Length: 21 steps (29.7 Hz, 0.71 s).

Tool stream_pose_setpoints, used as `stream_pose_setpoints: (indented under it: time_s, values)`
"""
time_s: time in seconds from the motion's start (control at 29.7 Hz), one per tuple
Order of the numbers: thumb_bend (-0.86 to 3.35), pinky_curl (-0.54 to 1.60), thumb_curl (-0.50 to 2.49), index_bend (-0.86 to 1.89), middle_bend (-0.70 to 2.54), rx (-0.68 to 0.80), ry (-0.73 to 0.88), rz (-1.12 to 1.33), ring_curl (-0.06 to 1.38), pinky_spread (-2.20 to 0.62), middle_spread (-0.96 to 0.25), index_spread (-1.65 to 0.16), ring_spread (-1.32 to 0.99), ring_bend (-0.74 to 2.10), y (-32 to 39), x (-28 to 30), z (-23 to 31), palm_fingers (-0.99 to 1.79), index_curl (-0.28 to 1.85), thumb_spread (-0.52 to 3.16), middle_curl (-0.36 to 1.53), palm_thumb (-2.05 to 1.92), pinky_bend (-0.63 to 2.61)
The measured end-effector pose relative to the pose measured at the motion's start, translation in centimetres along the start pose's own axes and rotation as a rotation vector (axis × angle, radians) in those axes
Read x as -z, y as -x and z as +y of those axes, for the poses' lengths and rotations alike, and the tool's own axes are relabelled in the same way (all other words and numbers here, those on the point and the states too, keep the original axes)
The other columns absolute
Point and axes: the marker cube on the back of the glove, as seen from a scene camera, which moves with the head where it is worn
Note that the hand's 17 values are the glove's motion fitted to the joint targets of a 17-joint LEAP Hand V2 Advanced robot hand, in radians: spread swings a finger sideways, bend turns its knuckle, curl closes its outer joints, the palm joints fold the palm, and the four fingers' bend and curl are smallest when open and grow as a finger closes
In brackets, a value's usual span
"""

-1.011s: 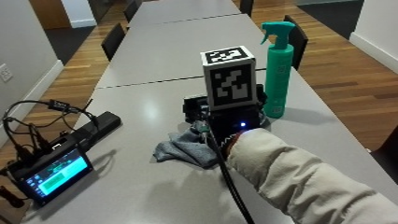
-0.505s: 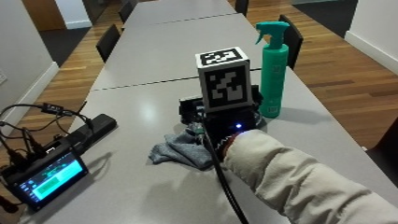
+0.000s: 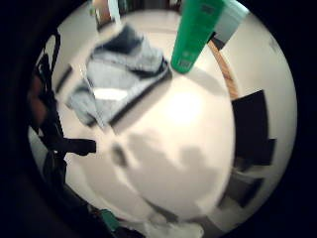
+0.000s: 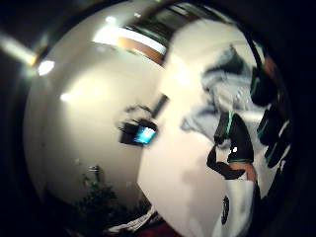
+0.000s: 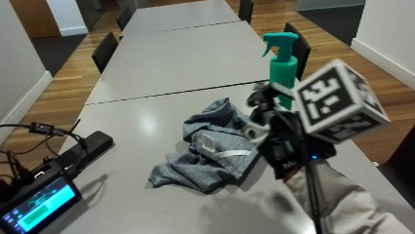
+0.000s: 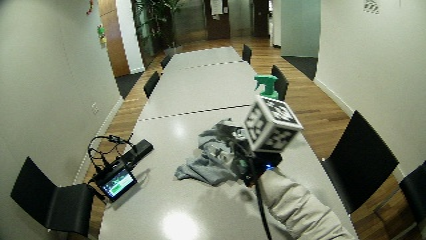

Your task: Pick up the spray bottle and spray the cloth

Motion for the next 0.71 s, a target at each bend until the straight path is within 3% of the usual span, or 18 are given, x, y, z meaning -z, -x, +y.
stream_pose_setpoints:
  time_s: [0.1,0.2,0.3,0.44,0.54,0.71]
  values:
    - [0.24,0.53,0.47,0.12,0.64,-0.02,-0.202,-0.258,0.49,-0.2,-0.13,-0.23,-0.17,0.91,-3.9,2.8,0.0,0.86,0.39,0.8,0.42,0.91,1.08]
    - [0.24,0.5,0.48,0.19,0.61,-0.08,-0.258,-0.35,0.48,-0.21,-0.12,-0.26,-0.15,0.78,-8.9,3.5,-1.6,0.56,0.42,0.85,0.43,0.93,0.86]
    - [0.21,0.48,0.48,0.3,0.63,-0.171,-0.225,-0.416,0.46,-0.1,-0.06,-0.3,-0.12,0.56,-12.8,2.8,-2.3,-0.08,0.48,0.86,0.44,0.93,0.55]
    - [0.16,0.35,0.49,0.18,0.58,-0.253,-0.165,-0.481,0.35,-0.04,-0.02,-0.33,-0.1,0.46,-16.2,1.2,-1.8,-0.03,0.4,0.84,0.4,0.94,0.42]
    - [0.13,0.3,0.49,0.01,0.57,-0.285,-0.157,-0.553,0.33,0.01,-0.01,-0.34,-0.09,0.6,-17.3,0.3,-0.8,0.25,0.3,0.82,0.39,0.94,0.46]
    - [0.13,0.26,0.51,0.18,0.62,-0.296,-0.226,-0.628,0.33,0.02,-0.06,-0.33,-0.11,0.68,-16.8,0.9,-0.4,0.65,0.29,0.82,0.4,1.02,0.37]
